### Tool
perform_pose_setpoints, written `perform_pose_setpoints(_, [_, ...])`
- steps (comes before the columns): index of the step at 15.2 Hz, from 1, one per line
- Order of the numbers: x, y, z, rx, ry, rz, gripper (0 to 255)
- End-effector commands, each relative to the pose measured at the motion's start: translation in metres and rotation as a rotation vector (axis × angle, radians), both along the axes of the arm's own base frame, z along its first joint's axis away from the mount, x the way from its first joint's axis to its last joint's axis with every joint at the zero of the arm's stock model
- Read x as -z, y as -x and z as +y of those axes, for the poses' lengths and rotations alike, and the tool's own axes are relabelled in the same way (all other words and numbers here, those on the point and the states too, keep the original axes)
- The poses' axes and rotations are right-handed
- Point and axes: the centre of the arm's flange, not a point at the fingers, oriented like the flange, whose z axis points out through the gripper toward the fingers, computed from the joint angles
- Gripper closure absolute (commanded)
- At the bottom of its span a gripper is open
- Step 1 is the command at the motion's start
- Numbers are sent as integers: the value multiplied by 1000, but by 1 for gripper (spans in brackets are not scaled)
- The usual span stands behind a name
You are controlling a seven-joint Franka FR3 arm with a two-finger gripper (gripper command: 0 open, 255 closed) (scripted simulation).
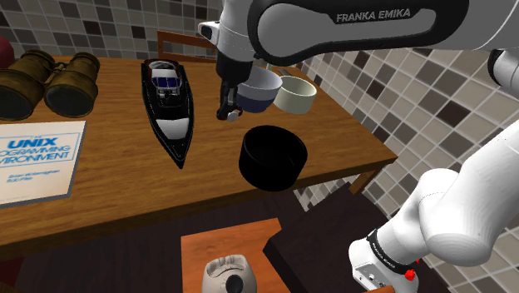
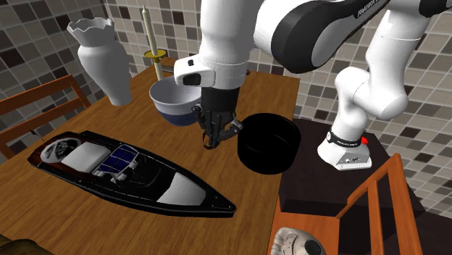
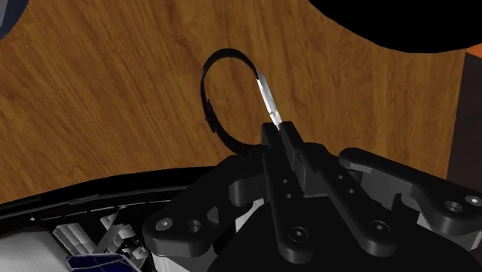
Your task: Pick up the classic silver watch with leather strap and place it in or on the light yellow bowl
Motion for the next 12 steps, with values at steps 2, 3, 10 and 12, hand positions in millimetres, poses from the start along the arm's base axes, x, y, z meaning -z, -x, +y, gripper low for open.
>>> perform_pose_setpoints(2, [-16,0,-1,0,0,0,255])
perform_pose_setpoints(3, [-21,0,-1,0,0,0,255])
perform_pose_setpoints(10, [-58,0,-1,0,0,0,255])
perform_pose_setpoints(12, [-69,0,-1,0,0,0,255])
